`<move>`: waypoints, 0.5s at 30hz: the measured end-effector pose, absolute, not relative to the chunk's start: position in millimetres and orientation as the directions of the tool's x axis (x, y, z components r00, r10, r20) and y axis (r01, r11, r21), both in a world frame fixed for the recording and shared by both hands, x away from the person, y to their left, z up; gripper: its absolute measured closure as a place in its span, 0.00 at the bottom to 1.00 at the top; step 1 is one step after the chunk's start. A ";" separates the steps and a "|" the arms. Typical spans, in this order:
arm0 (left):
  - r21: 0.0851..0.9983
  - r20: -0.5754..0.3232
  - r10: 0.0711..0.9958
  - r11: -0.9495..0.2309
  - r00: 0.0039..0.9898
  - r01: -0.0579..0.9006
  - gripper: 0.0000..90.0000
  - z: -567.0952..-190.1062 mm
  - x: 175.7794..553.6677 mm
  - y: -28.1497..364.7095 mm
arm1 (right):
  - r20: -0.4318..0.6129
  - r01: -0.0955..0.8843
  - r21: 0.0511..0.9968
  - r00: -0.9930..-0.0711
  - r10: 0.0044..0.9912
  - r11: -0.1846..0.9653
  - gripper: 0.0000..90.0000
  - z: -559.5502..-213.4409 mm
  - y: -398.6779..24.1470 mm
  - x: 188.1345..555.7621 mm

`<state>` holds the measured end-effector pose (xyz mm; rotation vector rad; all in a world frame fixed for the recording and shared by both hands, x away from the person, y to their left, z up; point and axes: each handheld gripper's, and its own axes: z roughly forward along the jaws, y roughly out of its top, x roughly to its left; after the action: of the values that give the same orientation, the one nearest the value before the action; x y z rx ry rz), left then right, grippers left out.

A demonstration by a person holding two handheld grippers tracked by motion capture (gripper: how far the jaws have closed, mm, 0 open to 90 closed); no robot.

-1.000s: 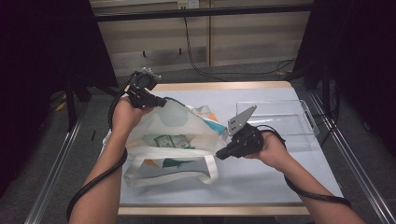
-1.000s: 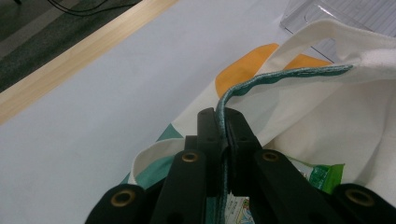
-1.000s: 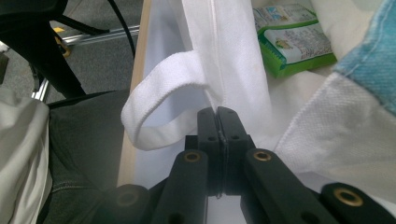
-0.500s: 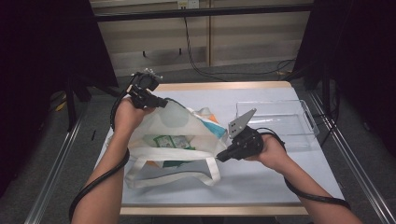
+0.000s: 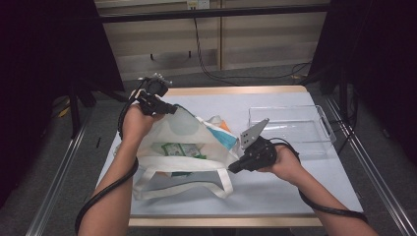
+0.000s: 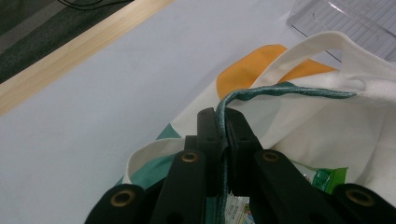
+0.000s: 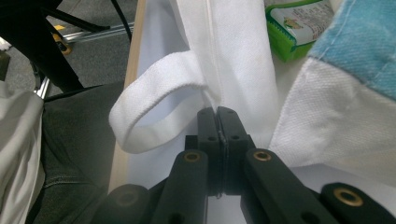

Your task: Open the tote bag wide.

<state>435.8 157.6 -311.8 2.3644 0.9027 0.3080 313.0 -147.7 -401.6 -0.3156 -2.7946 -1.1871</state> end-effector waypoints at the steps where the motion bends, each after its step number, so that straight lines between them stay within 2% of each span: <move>1: 0.590 0.015 0.663 -0.610 0.748 0.529 0.96 -311.7 436.3 157.6 | 0.159 0.223 0.701 -0.975 0.156 0.677 0.99 -402.9 -148.0 313.4; 15: 0.592 -0.003 0.685 -0.586 0.728 0.554 0.96 -318.2 439.9 153.6 | 0.158 0.230 0.695 -0.973 0.168 0.681 0.99 -411.9 -148.2 312.5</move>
<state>439.9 153.6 -318.2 2.3560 0.9357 0.3025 312.5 -148.2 -411.9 -0.3328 -2.8056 -1.1775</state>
